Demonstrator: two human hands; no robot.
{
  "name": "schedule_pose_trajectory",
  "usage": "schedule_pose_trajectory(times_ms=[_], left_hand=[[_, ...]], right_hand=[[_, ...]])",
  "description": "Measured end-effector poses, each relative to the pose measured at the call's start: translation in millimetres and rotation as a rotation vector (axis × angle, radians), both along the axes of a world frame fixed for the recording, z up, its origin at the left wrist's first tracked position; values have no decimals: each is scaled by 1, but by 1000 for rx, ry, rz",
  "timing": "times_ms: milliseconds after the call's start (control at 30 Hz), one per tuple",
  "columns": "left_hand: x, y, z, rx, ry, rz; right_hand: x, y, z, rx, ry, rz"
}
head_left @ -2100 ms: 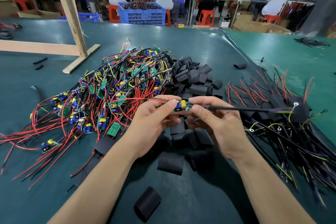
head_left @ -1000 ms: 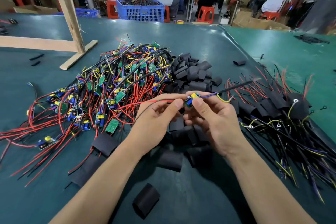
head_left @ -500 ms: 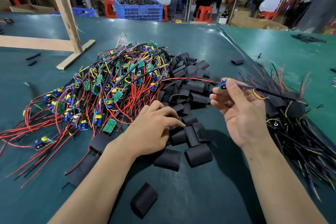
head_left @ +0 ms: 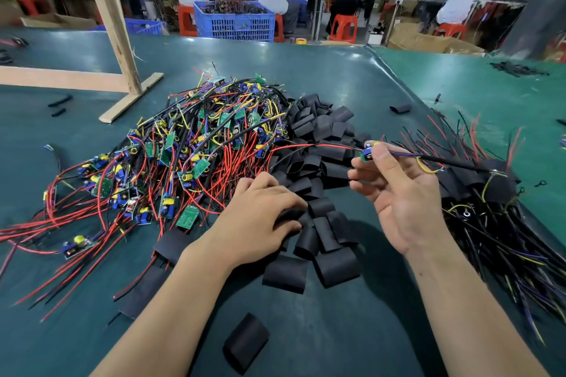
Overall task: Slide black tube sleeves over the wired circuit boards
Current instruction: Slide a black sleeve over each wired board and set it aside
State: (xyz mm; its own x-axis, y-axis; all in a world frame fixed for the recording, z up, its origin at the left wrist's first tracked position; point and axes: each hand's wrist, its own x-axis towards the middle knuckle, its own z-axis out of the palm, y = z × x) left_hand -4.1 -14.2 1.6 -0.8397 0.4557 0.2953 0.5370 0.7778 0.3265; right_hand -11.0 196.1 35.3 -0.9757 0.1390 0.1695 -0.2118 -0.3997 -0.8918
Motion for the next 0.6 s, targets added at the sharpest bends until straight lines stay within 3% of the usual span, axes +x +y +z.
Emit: schedule_pose_trajectory(times_ms=[200, 333, 600], left_hand=[[2, -4, 6, 227, 161, 70], [5, -5, 6, 431, 135, 179], [4, -8, 4, 500, 167, 194]], right_hand=[[-1, 3, 2, -38, 4, -26], [-3, 7, 3, -121, -3, -17], [-6, 12, 1, -139, -31, 5]])
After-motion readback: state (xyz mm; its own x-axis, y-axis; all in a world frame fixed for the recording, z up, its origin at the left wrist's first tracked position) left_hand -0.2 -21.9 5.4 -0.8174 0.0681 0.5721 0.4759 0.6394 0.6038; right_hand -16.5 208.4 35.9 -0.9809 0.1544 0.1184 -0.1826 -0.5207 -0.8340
